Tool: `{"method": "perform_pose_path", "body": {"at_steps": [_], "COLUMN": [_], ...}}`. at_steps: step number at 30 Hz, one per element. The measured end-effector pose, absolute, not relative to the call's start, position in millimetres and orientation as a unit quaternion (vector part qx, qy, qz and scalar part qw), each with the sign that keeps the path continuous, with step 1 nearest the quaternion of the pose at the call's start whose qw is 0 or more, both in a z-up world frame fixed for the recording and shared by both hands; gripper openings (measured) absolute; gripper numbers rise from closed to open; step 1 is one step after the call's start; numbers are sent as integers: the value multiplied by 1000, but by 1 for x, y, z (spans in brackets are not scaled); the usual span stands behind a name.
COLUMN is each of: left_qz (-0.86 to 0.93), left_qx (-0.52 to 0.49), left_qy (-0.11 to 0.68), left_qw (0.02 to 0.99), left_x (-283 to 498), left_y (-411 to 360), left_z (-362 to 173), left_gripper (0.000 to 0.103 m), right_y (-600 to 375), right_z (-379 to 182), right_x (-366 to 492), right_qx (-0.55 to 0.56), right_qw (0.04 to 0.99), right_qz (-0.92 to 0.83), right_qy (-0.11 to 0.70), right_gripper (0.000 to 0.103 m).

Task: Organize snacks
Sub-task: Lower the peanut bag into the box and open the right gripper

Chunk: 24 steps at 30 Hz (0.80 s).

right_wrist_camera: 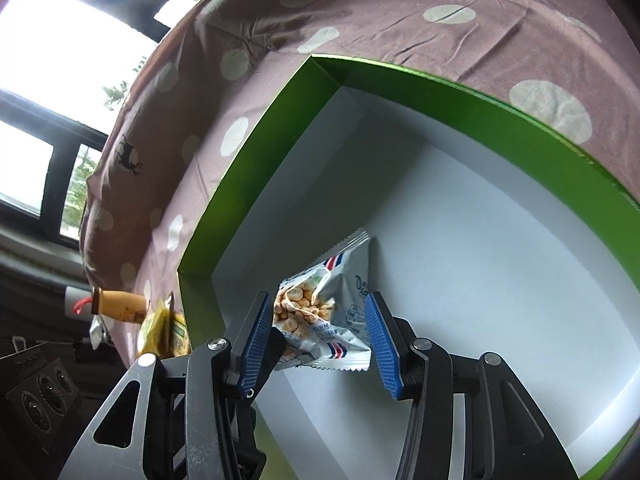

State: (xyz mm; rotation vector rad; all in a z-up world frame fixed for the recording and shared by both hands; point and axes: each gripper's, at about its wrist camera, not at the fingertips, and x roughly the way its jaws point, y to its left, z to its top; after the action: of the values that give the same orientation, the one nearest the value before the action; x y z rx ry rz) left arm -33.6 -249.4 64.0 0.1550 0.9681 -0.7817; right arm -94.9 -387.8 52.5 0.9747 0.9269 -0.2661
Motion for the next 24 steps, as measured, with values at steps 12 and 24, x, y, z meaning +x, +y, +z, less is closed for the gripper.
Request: {"method": "perform_pose_path", "body": {"at_steps": [12, 24], "left_qz": [-337, -315], "left_qx": [48, -27], "left_qy": [449, 387], "left_qw": [826, 866], "left_x": [-19, -49], "left_y": [-225, -135], "left_z": [72, 135], "left_gripper": [9, 51], "right_y": [-370, -352], "right_z": [54, 111], "right_x": [-76, -97], "right_qx": [413, 345], "right_qw": [791, 860], "right_qz": [-121, -149], "right_qy": [435, 346], "right_gripper": [51, 63]}}
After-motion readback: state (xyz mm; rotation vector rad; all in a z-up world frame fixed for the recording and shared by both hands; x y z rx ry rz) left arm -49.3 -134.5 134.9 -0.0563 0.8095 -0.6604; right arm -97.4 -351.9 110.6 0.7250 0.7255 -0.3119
